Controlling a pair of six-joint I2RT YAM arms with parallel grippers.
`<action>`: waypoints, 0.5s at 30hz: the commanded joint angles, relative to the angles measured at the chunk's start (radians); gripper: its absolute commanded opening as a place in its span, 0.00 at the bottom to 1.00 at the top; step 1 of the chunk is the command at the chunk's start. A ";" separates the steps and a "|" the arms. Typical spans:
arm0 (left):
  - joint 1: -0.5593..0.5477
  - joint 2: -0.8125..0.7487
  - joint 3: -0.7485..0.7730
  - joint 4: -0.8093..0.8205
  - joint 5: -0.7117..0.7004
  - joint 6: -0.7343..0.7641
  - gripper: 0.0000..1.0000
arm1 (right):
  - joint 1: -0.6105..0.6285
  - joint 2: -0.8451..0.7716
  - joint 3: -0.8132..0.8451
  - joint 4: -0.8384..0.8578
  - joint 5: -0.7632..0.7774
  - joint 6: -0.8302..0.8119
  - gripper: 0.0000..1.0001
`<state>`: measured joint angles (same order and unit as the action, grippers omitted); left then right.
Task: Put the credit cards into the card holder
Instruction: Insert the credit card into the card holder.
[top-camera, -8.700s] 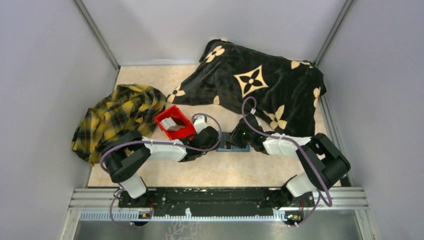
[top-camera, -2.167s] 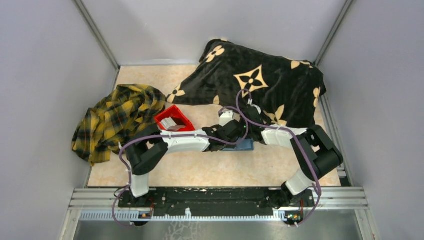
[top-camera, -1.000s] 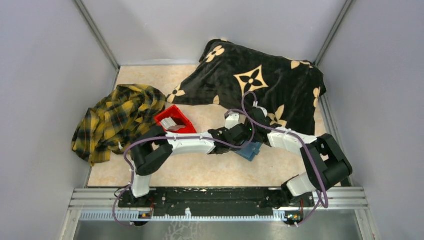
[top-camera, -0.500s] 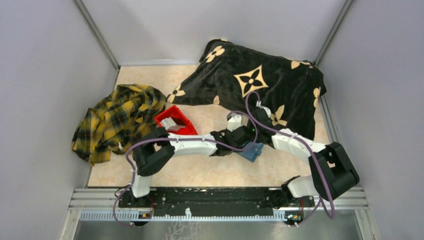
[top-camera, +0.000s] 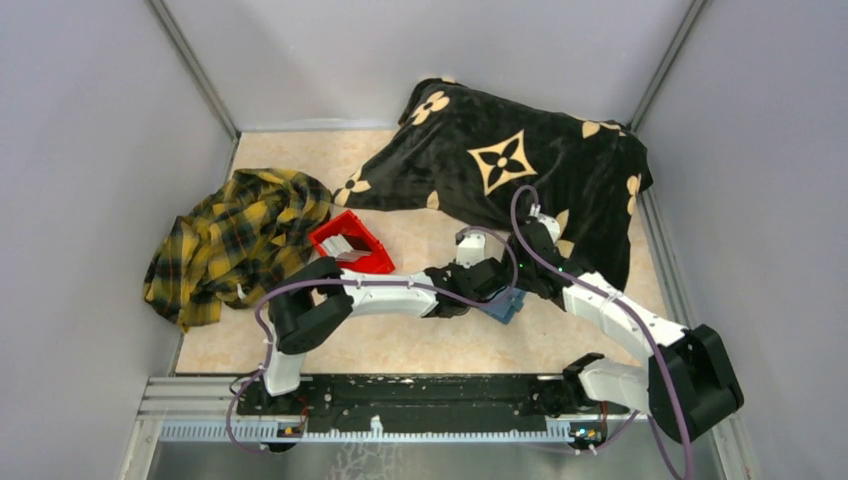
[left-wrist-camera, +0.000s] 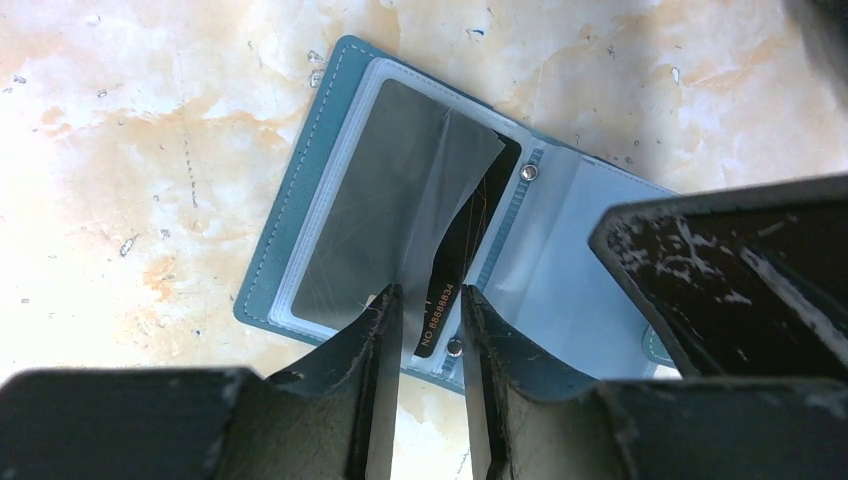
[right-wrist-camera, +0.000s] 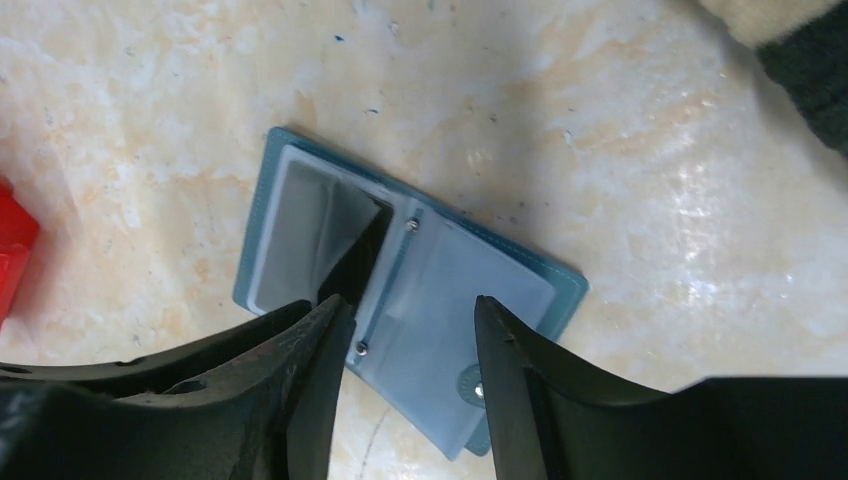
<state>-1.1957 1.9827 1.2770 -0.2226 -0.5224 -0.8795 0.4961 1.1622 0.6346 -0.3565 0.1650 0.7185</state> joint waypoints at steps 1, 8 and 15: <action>-0.026 0.076 -0.029 -0.049 0.037 -0.026 0.34 | -0.016 -0.071 -0.033 -0.054 0.035 0.016 0.51; -0.041 0.092 -0.032 -0.060 0.032 -0.039 0.34 | -0.015 -0.087 -0.047 -0.095 0.030 0.015 0.51; -0.047 0.107 -0.037 -0.058 0.040 -0.047 0.34 | -0.015 -0.085 -0.054 -0.125 0.030 0.004 0.51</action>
<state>-1.2282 2.0026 1.2770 -0.1886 -0.5701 -0.9012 0.4881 1.0973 0.5869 -0.4679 0.1799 0.7280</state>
